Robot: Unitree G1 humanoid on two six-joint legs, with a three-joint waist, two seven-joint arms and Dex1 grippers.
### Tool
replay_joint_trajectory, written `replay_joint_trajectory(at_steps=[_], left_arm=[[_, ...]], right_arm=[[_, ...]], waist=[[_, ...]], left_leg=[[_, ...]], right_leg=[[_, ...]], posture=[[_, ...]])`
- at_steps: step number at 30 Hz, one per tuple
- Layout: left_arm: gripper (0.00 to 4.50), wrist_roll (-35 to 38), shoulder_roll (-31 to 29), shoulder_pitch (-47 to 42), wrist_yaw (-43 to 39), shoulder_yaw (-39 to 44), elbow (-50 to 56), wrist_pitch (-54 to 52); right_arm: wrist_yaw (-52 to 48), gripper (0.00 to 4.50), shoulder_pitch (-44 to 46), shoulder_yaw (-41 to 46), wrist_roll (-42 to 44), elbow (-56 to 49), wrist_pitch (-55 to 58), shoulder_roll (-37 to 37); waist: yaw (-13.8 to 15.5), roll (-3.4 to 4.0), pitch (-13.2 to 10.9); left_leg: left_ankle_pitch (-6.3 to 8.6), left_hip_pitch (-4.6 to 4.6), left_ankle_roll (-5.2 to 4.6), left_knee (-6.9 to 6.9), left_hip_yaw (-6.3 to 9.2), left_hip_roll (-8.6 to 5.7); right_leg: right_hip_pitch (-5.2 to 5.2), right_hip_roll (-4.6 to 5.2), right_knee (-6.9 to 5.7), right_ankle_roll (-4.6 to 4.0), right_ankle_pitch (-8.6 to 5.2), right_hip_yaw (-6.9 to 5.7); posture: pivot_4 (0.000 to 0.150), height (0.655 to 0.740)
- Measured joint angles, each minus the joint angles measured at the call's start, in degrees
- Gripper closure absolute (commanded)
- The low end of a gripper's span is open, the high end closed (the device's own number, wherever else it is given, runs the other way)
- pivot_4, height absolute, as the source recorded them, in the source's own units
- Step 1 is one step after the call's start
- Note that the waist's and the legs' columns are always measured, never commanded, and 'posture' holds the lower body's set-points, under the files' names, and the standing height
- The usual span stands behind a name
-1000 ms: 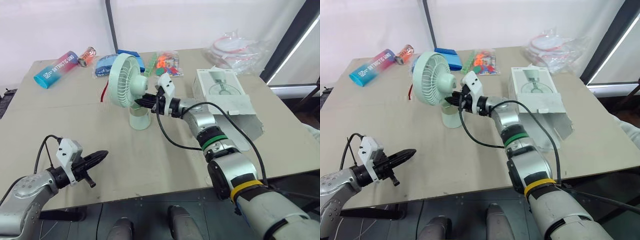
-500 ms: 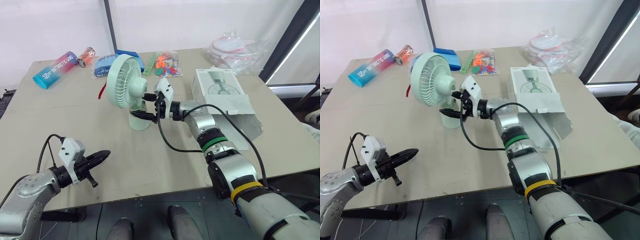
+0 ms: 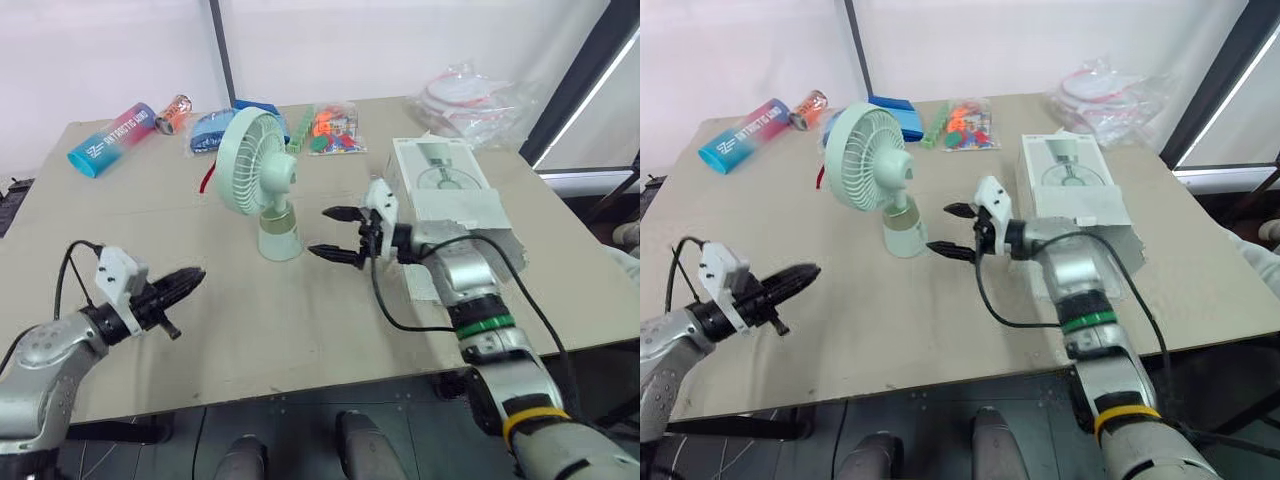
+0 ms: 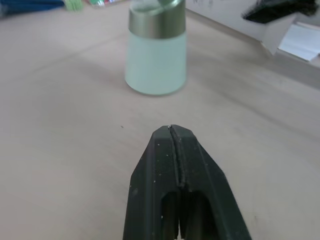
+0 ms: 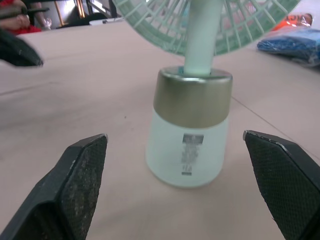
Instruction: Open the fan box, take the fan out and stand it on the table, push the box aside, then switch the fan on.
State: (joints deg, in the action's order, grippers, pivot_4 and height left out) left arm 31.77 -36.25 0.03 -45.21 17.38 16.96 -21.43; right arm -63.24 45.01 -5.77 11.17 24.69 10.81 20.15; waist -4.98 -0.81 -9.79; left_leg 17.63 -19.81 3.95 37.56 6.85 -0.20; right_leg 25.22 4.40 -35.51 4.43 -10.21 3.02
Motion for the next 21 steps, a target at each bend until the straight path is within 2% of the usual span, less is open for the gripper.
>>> replay_joint_trajectory(at_steps=[5, 9, 10, 15, 21], left_arm=[[1.71, 2.71, 0.31, -5.72, -0.28, 2.4, -0.67, 0.95], [0.15, 3.85, -2.05, -6.22, -2.5, 2.87, -0.8, 0.14], [0.03, 4.1, -2.47, -5.93, -3.0, 2.87, -0.81, 0.07], [0.03, 5.84, -3.02, -2.94, -4.25, 3.88, -0.93, -1.36], [0.03, 2.23, -2.63, -0.75, 1.4, 3.84, -0.33, -1.63]], right_arm=[[2.28, 0.0, -5.28, 2.64, 2.84, -13.91, 7.66, 5.61], [4.7, 0.0, -9.41, 4.77, 4.58, -24.47, 13.2, 9.96], [5.41, 0.0, -10.12, 5.09, 4.85, -25.8, 14.2, 10.26], [9.03, 0.0, -13.38, 6.07, 6.74, -31.67, 18.16, 10.54], [12.19, 0.0, -17.17, 6.0, 6.58, -33.71, 18.99, 11.55]], waist=[[0.35, 0.0, 0.01], [0.4, -0.01, 0.01], [0.4, -0.01, 0.01], [0.47, -0.01, 0.01], [0.77, -0.02, 0.0]], left_leg=[[0.01, -0.02, -0.02, 0.01, -0.02, 0.0], [0.04, 0.03, -0.08, 0.02, -0.04, 0.0], [0.04, 0.03, -0.08, 0.02, -0.05, 0.0], [0.05, 0.06, -0.1, 0.02, -0.05, 0.0], [0.06, 0.08, -0.11, 0.03, -0.04, -0.01]], right_leg=[[0.01, 0.0, 0.01, 0.0, 0.0, 0.02], [-0.04, 0.0, 0.03, 0.03, -0.02, 0.04], [-0.04, 0.0, 0.03, 0.03, -0.02, 0.04], [-0.08, -0.01, 0.04, 0.05, -0.03, 0.05], [-0.14, -0.01, 0.07, 0.07, -0.05, 0.06]], posture=[[0.15, 0.74], [0.15, 0.74], [0.15, 0.74], [0.15, 0.74], [0.15, 0.74]])
